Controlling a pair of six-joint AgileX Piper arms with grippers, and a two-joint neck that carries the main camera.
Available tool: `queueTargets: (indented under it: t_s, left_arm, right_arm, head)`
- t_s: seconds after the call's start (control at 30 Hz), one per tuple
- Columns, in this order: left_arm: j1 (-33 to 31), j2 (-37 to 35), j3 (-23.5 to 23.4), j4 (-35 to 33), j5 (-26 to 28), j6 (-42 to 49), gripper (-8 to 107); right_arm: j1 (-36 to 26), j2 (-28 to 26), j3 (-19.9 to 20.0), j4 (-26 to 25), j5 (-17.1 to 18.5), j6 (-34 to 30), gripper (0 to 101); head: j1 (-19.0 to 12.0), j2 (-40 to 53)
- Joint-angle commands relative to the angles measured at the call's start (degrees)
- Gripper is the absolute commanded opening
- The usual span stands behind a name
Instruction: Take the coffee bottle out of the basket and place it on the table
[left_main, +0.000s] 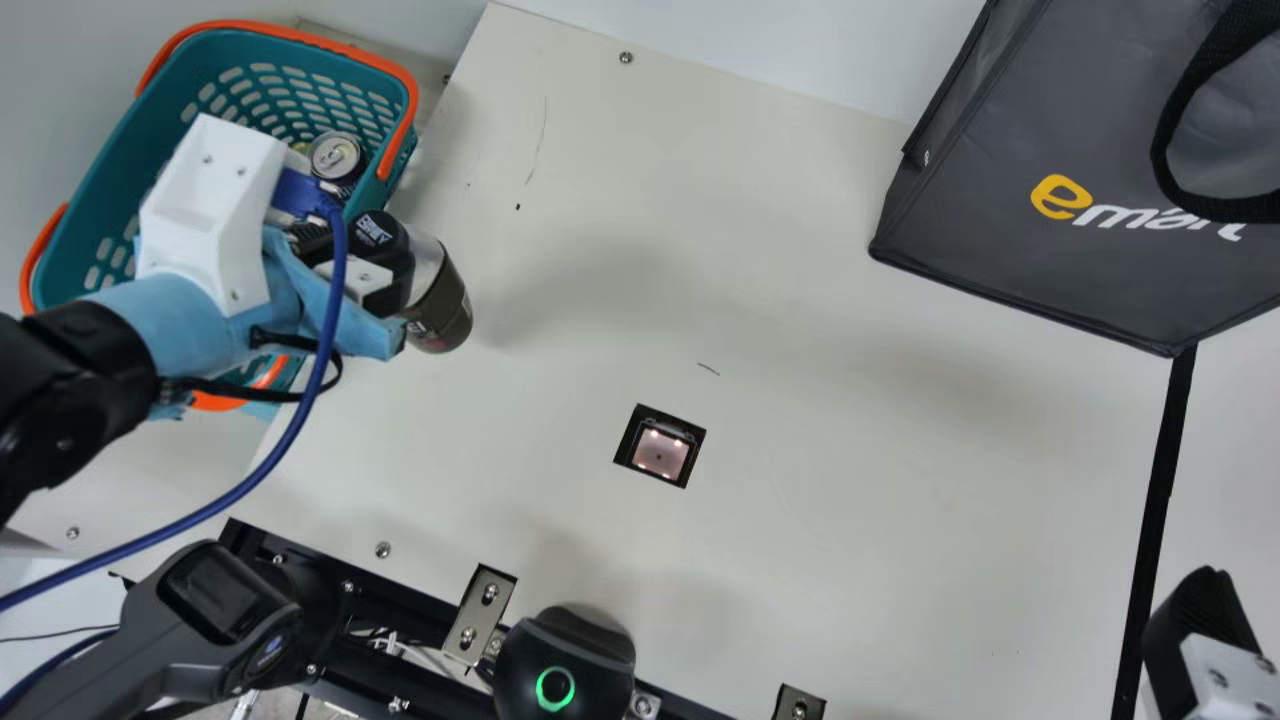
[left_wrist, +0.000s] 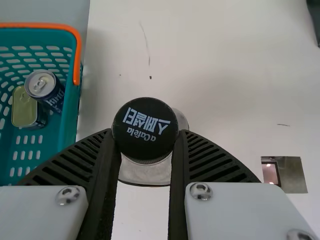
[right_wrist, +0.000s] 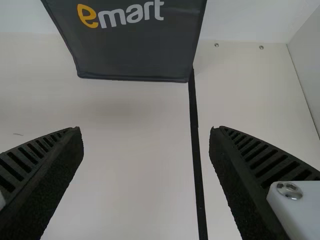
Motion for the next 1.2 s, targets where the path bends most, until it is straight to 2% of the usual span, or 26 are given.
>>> queueTargets:
  t_s: [0.0, 0.5, 0.9, 1.17]
  left_arm:
    - [-1.55, -0.04, 0.63, 1.47, -0.18, -2.93, 10]
    - [-11.13, 2.47, 4.21, 8.34, -2.61, -16.41, 10]
    - [-15.31, 4.0, 7.26, 12.92, -4.63, -23.22, 10]
    - [-17.09, 4.57, 7.93, 14.27, -4.76, -26.02, 37]
  right_arm:
    - [0.0, 0.0, 0.0, 0.0, 0.0, 0.0, 91]
    - [0.0, 0.0, 0.0, 0.0, 0.0, 0.0, 91]
    - [0.0, 0.0, 0.0, 0.0, 0.0, 0.0, 91]
    - [0.0, 0.0, 0.0, 0.0, 0.0, 0.0, 91]
  head:
    - [-1.48, 0.14]
    - [-1.48, 0.14]
    - [-1.48, 0.14]
    - [-1.48, 0.14]
